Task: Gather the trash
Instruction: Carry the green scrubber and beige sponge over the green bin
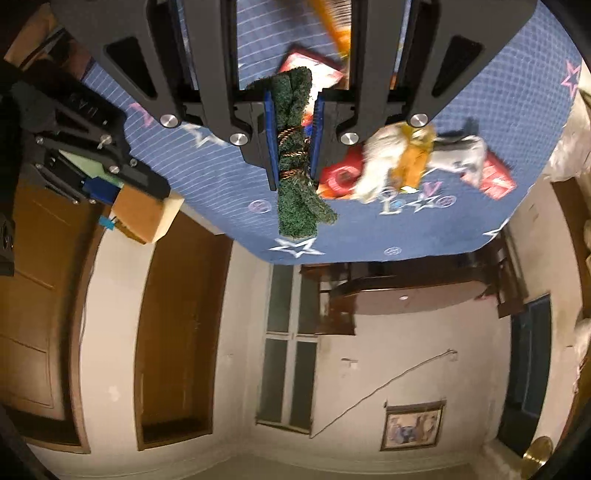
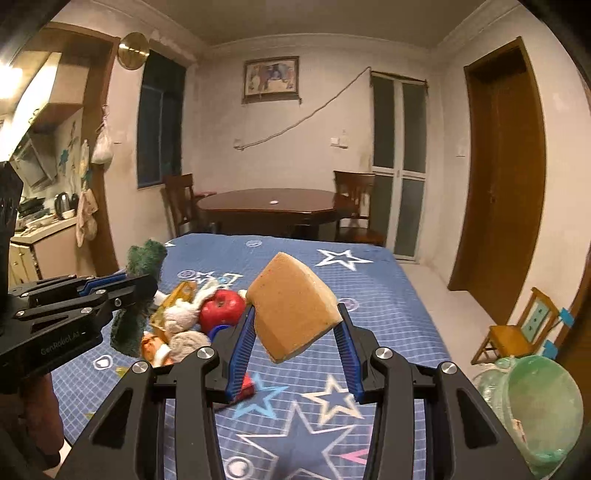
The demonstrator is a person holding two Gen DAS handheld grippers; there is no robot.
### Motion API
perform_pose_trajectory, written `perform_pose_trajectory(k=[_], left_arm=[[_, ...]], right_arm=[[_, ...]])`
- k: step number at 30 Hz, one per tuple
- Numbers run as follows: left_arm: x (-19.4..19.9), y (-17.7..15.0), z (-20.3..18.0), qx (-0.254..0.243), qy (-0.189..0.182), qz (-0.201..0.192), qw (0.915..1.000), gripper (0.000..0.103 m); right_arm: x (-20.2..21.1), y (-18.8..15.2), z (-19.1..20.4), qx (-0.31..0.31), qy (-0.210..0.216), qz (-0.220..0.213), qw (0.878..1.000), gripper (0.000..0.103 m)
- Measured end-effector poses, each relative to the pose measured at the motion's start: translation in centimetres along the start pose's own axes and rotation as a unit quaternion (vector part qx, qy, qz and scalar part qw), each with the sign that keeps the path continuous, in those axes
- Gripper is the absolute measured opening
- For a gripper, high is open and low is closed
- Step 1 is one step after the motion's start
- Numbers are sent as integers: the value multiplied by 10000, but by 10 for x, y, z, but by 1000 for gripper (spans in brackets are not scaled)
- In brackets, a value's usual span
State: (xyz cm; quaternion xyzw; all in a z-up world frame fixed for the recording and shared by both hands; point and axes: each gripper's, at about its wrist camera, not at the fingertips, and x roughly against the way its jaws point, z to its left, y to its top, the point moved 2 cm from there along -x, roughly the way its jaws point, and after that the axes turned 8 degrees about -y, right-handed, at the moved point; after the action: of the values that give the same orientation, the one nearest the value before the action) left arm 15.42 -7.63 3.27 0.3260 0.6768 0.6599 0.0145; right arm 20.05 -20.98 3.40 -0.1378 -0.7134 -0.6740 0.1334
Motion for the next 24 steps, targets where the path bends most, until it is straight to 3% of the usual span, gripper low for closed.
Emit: perform_pose_trajectory(k=[13, 24], left_arm=[[-41, 15, -73, -306, -540, -8, 9981, 14], [-92, 28, -147, -526, -1422, 245, 9881, 14]], right_arm=[[29, 8, -99, -312, -742, -12, 9968, 44], [55, -5, -217, -611, -1512, 216, 9864, 44]])
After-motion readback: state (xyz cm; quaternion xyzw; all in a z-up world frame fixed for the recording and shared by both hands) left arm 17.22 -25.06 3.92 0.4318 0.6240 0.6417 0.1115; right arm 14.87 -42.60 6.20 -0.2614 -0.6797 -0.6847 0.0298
